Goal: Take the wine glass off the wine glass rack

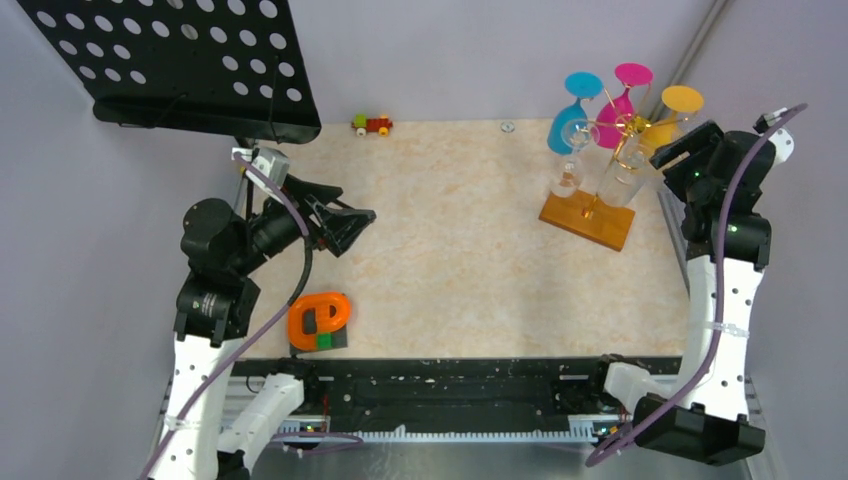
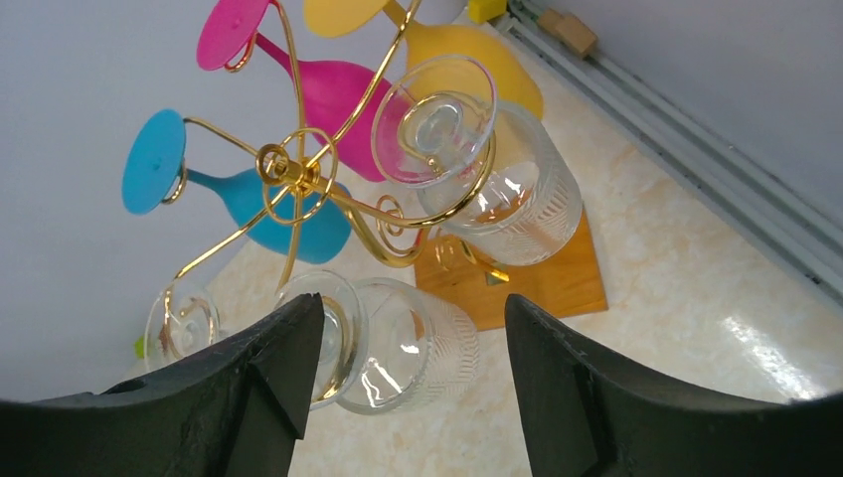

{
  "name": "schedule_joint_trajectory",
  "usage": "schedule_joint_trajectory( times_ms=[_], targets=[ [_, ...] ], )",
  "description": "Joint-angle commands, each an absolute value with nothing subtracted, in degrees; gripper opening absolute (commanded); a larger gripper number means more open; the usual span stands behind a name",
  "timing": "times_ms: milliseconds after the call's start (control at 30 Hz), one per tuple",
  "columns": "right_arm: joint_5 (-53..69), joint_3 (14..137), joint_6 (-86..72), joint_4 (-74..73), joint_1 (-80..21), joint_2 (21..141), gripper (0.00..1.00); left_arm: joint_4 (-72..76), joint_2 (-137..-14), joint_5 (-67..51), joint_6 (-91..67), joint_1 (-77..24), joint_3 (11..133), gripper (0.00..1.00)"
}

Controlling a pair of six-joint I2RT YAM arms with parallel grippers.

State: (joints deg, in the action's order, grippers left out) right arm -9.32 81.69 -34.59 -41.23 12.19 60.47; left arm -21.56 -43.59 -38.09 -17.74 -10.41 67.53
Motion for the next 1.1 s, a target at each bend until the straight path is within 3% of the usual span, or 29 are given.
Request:
schedule_joint_trajectory(
  times_ms=[0, 100, 367, 600, 1067],
  targets=[
    [5.74, 78.49, -37.01, -34.61, 17.65, 58.23, 0.67, -21.75, -44.33, -35.05, -16.84, -10.74, 69.41, 0.99],
    [10.80, 76.50, -38.23, -32.06, 19.84, 57.62, 0.60, -21.80, -44.47, -35.13, -16.87, -10.78, 69.13, 0.99],
    [20.36, 72.73, -42.57, -26.50, 22.58, 57.23, 0.55, -23.19, -43.96, -32.95, -16.35, -10.81, 69.17, 0.99],
    [22.05, 70.00, -44.74, -23.68, 23.27, 57.58, 0.38, -23.53, -43.28, -35.14, -15.82, -10.85, 69.23, 0.99],
    [20.59, 67.89, -45.26, -23.19, 23.34, 57.04, 0.21, -24.17, -42.15, -33.94, -14.86, -11.24, 69.11, 0.99]
  ],
)
